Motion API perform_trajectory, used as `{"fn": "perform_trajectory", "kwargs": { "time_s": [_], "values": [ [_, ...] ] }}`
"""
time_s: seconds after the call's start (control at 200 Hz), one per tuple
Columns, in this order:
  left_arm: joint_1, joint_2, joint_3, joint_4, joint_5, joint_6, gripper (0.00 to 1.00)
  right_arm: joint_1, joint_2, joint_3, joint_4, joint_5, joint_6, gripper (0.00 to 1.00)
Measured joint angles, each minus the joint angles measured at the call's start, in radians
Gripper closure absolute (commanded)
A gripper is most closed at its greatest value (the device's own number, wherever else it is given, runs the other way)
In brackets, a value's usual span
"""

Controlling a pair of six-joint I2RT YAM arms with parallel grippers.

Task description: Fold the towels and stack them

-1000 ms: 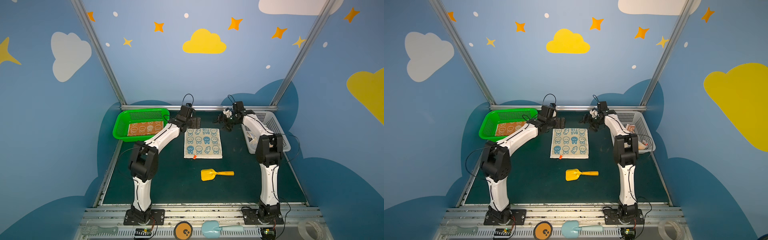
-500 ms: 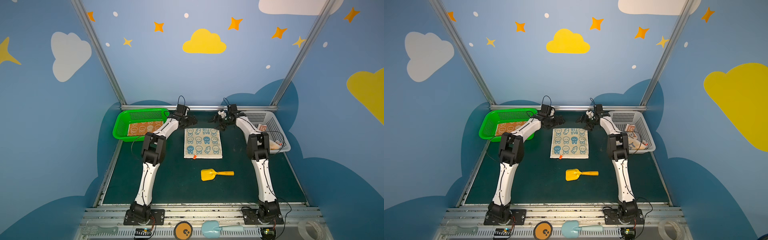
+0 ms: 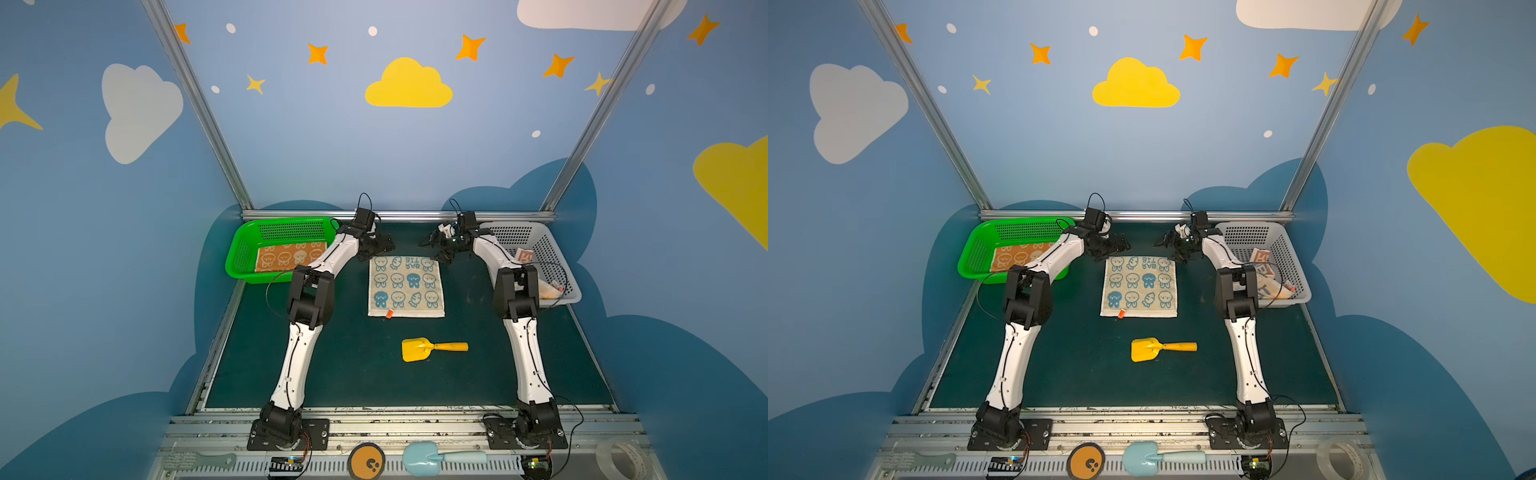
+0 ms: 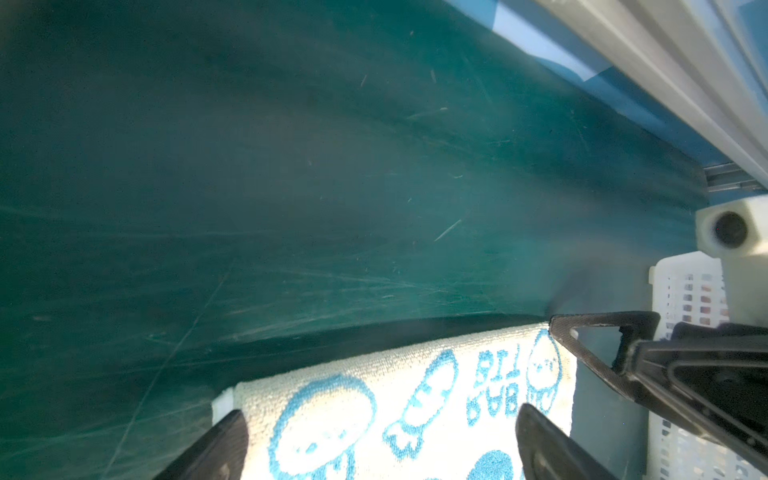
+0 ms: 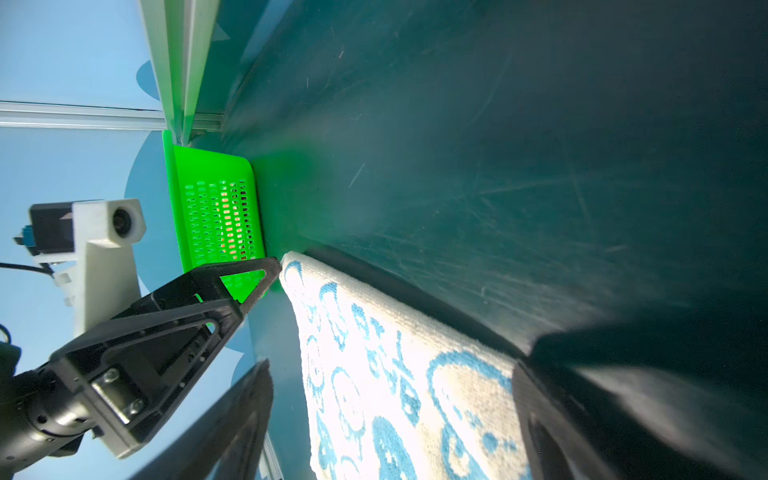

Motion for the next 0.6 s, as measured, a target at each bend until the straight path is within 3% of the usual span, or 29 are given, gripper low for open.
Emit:
{"fn": "perform_trajectory", "kwargs": {
  "time_s": [0.22, 0.601],
  "values": [
    [-0.016, -0.101, -0.052, 0.020, 0.022, 0.027, 0.01, 0.000, -0.113, -0.124, 0.013, 0.000, -0.022, 0.11],
    [-0.001, -0.004, -0.024, 0.007, 0.138, -0.068, 0.01, -0.001, -0.145, -0.143, 0.025, -0.008, -0.047, 0.11]
  ]
}}
